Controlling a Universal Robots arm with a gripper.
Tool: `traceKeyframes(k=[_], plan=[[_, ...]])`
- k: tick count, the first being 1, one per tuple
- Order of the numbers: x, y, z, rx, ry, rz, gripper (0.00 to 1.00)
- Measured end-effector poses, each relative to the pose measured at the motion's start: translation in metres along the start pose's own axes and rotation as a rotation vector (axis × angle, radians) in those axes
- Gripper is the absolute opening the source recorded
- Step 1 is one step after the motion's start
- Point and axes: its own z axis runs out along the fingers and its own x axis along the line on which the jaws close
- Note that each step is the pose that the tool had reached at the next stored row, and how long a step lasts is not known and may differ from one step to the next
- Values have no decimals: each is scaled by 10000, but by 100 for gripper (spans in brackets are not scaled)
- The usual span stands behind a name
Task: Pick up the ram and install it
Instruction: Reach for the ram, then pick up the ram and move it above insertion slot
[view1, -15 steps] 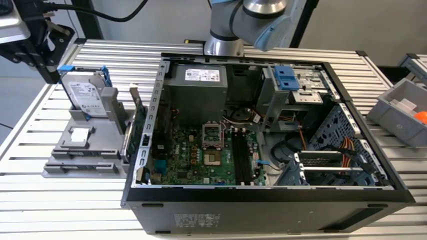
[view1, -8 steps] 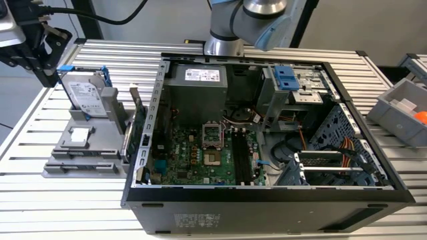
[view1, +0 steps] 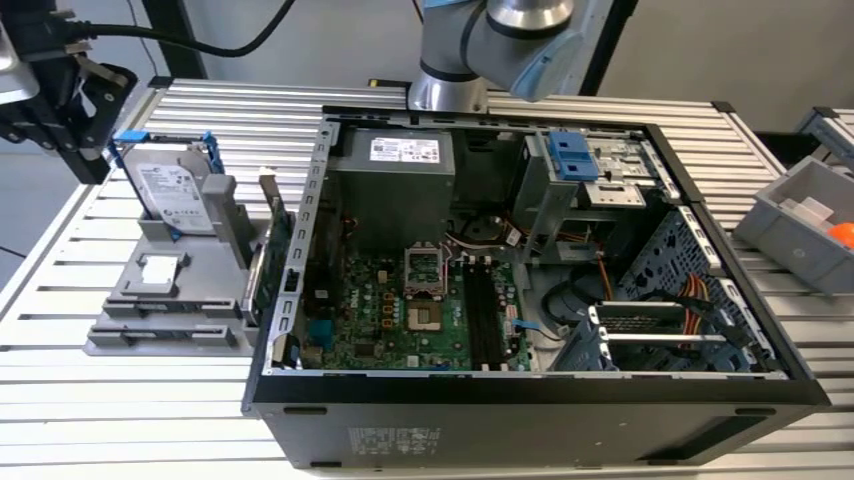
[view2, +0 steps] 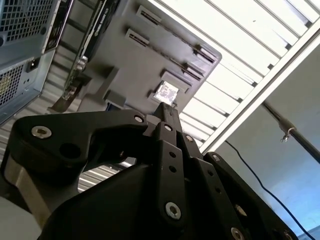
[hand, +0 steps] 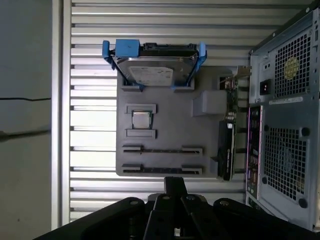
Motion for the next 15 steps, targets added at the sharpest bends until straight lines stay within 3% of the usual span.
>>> traceKeyframes(k=[15], plan=[[8, -186, -7, 0, -1, 9, 0]])
